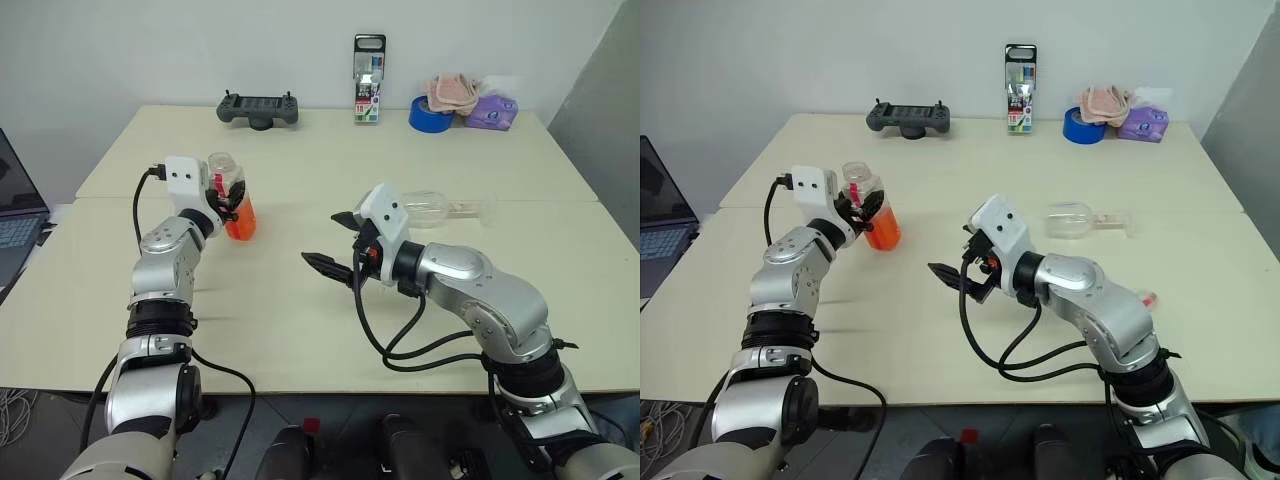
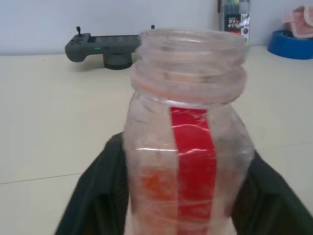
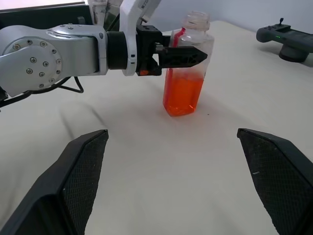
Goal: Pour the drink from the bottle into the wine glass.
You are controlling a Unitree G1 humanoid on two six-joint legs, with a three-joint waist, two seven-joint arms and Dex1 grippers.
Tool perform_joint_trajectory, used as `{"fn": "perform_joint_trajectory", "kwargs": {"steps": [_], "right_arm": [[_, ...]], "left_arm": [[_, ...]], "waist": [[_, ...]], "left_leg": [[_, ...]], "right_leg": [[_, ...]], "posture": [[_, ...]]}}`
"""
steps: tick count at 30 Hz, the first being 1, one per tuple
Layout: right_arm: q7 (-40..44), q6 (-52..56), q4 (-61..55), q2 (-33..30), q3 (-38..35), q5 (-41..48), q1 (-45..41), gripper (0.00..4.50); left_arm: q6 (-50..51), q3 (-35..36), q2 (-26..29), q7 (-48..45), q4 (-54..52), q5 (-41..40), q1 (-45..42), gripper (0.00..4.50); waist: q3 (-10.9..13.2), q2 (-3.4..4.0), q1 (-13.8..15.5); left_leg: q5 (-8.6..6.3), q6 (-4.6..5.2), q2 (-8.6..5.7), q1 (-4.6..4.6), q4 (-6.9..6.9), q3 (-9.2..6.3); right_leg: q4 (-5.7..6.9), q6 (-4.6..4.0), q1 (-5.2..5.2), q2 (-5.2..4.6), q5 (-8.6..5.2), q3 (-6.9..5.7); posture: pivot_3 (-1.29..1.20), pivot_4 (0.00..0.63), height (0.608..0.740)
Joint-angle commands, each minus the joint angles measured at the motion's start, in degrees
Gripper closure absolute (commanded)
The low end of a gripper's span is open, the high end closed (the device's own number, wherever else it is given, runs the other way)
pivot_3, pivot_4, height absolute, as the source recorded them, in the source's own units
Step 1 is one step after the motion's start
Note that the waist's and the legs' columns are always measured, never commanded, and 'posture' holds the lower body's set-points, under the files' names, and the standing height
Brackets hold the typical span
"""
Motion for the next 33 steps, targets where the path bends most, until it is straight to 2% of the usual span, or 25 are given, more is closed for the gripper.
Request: {"fn": "perform_joint_trajectory", "kwargs": {"steps": [1, 3, 11, 14, 18, 21, 24, 28, 33], "right_arm": [[0.4, -0.5, -2.0, 0.2, -1.1, 0.1, -0.9, 0.00], [0.3, -0.7, -1.8, 0.2, -1.1, -0.2, -0.9, 0.00], [1.2, -2.0, -0.7, -3.2, -2.9, -2.4, -0.5, 0.00], [1.7, -4.4, 2.2, -8.9, -4.4, -6.2, -0.3, 0.00], [4.1, -12.3, 6.7, -20.8, -1.2, -16.6, 1.6, 0.00], [4.1, -19.1, 11.4, -26.2, 0.0, -23.4, 3.2, 0.00], [-1.0, -29.1, 21.1, -30.4, 2.9, -35.1, 4.3, 0.00], [-4.2, -36.4, 32.8, -29.3, 6.2, -43.4, 2.3, 0.00], [-9.4, -44.9, 47.1, -24.6, 9.7, -52.1, -4.0, 0.00]], "left_arm": [[-0.2, 0.2, 0.5, 0.5, -2.0, 0.2, -0.2, 0.62], [0.0, 0.2, 0.5, 0.8, -2.1, 0.3, -0.2, 0.01], [2.3, -0.2, 0.6, 0.7, -5.8, 0.0, 2.7, 0.01], [5.7, -0.3, 0.8, -0.4, -13.0, -1.2, 7.6, 0.01], [11.7, 0.5, 1.8, -1.5, -24.7, -3.0, 15.3, 0.01], [15.7, 3.0, 2.8, -1.3, -31.5, -5.2, 20.4, 0.01], [20.7, 4.3, 4.6, -4.9, -39.9, -9.5, 28.5, 0.01], [25.9, -0.3, 6.1, -12.1, -49.1, -15.7, 34.9, 0.01], [31.5, -6.3, 5.4, -15.6, -54.2, -21.0, 33.9, 0.01]], "waist": [[0.0, 0.00, 0.0], [0.0, 0.00, 0.0], [0.0, 0.00, 0.0], [0.0, 0.00, 0.0], [0.0, -0.01, 0.0], [0.0, -0.02, 0.0], [0.0, -0.02, -0.2], [0.0, -0.02, 0.0], [0.0, -0.03, 0.0]], "left_leg": [[0.00, -0.01, 0.00, -0.01, 0.00, 0.00], [0.01, -0.01, 0.00, -0.01, 0.00, -0.01], [0.01, -0.02, -0.02, -0.02, 0.00, 0.01], [0.01, -0.02, -0.03, -0.02, -0.02, 0.03], [0.00, -0.02, -0.04, -0.05, -0.02, 0.08], [0.00, -0.02, -0.02, -0.03, -0.04, 0.09], [0.00, -0.02, 0.06, 0.03, -0.04, 0.22], [0.01, -0.02, 0.04, 0.11, -0.02, 0.38], [0.02, -0.03, 0.02, 0.10, 0.00, 0.38]], "right_leg": [[0.00, 0.00, 0.00, 0.00, 0.00, 0.00], [-0.01, 0.00, 0.00, 0.00, 0.00, 0.00], [-0.03, 0.00, 0.01, -0.01, 0.00, 0.02], [-0.05, 0.00, 0.01, -0.04, 0.00, 0.03], [-0.10, 0.00, 0.01, -0.06, 0.00, 0.06], [-0.12, 0.01, 0.02, -0.07, -0.01, 0.05], [-0.12, 0.01, 0.02, -0.04, -0.02, 0.10], [-0.11, 0.07, 0.06, -0.05, -0.07, 0.21], [-0.13, 0.00, 0.10, -0.03, -0.02, 0.23]], "posture": [[0.00, 0.150, 0.740], [0.00, 0.150, 0.740], [0.00, 0.150, 0.740], [0.00, 0.150, 0.740], [0.00, 0.150, 0.740], [0.00, 0.150, 0.740], [0.00, 0.150, 0.740], [0.00, 0.150, 0.740], [0.00, 0.150, 0.740]]}}
